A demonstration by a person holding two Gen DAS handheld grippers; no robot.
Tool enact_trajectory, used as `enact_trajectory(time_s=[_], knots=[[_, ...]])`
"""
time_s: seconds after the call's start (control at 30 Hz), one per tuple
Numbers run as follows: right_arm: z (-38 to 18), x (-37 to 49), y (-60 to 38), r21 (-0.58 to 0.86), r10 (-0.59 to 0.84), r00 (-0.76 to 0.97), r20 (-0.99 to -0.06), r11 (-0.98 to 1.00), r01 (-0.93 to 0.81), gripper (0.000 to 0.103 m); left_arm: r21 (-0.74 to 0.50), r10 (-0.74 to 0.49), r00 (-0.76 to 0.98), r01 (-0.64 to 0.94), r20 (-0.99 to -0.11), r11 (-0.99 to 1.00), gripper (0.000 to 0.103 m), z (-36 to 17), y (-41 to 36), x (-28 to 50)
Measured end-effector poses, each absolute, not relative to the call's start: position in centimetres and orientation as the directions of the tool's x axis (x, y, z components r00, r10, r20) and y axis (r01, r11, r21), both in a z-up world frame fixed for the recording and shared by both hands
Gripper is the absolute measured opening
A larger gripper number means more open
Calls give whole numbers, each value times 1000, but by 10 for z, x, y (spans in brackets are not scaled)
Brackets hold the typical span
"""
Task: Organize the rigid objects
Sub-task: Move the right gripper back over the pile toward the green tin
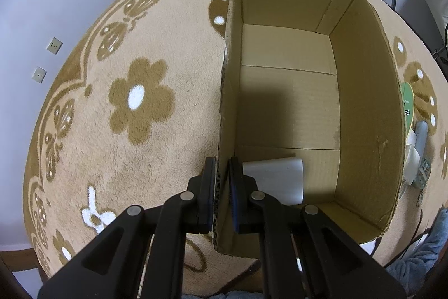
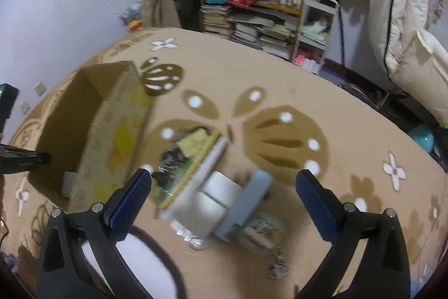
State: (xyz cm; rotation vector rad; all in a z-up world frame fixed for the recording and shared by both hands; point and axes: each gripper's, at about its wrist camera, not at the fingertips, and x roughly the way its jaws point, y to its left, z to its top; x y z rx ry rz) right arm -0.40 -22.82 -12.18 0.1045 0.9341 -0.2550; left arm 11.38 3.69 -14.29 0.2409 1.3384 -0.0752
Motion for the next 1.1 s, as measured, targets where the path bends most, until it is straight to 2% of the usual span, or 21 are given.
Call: enact_trajectory(time_s=[0.2,0.5,0.87,1.1], knots=[[-139,-17,-249,-78,-245,515,-822,942,325,103,124,79,230,187,-970,975,9,-143,38,116],[-175,-30,-268,-76,-254,390,-885,906,417,103,129,84,231,189,-969,973,9,-143,38,115],[-216,-24,-276,-126,-260,287,-922,902,412,103,150,100,242,198,-965,969,9,-143,35,113],[-221,-29,-287,-57,-213,293,-932,885,462,103,147,97,240,200,-966,969,10,-142,36,113]])
